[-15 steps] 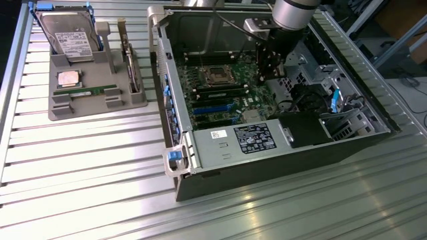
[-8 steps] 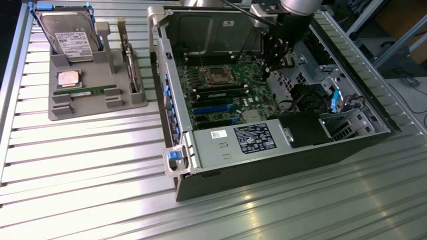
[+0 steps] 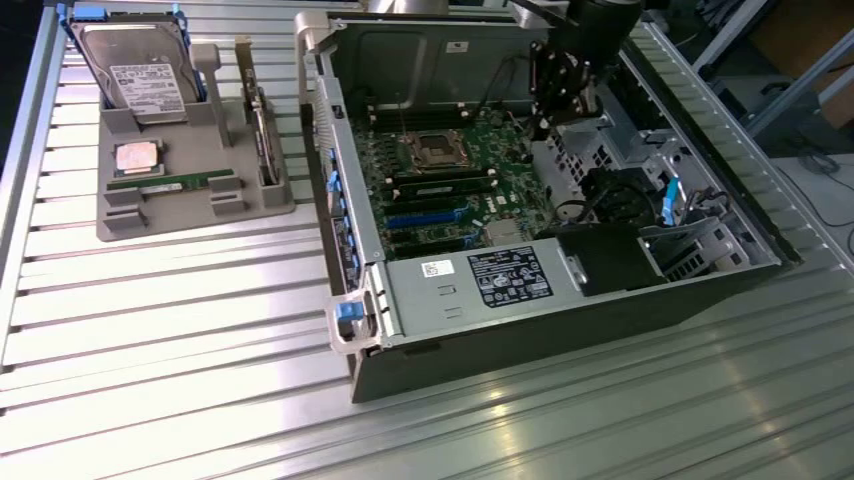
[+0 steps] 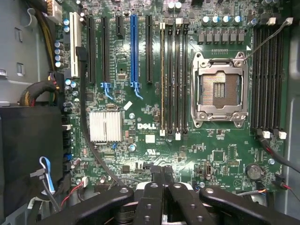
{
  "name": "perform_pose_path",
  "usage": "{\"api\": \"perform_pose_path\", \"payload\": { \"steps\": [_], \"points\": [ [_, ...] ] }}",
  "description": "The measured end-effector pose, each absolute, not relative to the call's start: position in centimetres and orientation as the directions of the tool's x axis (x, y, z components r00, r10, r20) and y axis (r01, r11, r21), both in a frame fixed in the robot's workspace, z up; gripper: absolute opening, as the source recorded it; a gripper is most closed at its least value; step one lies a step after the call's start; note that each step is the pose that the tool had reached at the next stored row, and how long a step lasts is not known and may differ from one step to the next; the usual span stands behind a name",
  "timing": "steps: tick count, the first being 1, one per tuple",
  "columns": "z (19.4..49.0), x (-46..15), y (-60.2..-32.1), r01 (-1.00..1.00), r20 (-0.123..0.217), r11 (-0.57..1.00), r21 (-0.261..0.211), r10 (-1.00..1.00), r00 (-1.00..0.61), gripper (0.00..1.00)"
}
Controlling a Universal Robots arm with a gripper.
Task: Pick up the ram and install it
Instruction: 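Press down the ram until it locks into place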
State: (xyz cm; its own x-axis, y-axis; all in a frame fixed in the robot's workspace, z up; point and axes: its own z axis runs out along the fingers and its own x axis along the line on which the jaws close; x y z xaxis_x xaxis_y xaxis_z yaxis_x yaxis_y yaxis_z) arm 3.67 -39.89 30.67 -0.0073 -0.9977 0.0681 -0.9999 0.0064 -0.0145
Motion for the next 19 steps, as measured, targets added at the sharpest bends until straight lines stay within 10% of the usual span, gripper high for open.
{"api": "perform_pose_path", "payload": {
  "steps": [19],
  "points": [
    [31.81, 3.66, -39.89, -0.999, 0.066, 0.049, -0.015, -0.997, -0.05, 0.11]
  ]
}}
